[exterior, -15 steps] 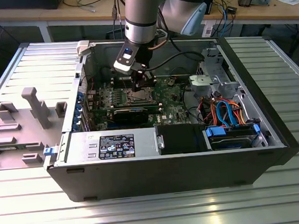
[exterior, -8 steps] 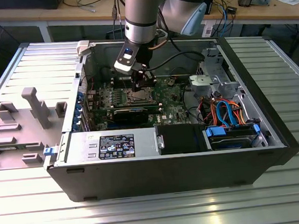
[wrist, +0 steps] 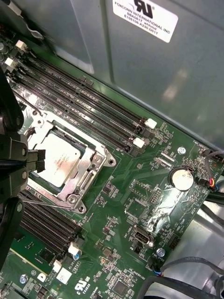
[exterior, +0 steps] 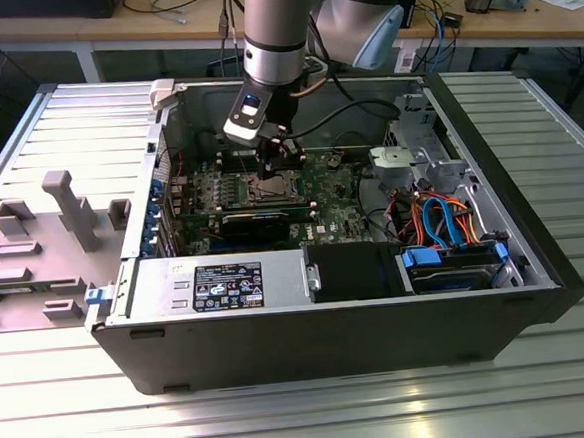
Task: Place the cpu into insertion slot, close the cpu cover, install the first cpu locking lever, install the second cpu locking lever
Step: 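Install the first cpu locking lever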
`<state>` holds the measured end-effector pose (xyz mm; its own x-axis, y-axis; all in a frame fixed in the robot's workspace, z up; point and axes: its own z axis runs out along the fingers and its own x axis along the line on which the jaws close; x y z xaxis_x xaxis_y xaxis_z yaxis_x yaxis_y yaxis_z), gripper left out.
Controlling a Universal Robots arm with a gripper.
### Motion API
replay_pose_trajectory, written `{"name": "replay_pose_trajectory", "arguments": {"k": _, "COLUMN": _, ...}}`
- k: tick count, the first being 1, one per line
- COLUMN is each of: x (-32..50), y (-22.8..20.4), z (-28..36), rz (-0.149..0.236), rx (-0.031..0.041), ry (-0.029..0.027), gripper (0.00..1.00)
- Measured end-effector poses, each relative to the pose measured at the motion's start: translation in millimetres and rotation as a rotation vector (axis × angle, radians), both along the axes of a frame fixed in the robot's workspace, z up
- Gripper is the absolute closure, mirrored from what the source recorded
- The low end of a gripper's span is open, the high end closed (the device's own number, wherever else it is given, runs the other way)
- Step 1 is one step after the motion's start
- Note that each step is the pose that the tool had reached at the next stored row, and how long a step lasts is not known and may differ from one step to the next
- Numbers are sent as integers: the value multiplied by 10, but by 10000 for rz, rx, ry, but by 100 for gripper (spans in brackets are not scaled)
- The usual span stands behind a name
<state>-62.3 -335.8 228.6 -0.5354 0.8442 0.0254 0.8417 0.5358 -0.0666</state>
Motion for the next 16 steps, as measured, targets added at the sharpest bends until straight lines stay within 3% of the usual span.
{"name": "replay_pose_trajectory", "arguments": {"k": 16, "x": 0, "y": 0, "z": 0, "rz": 309, "rx": -1, "ry": 0, "gripper": 89}}
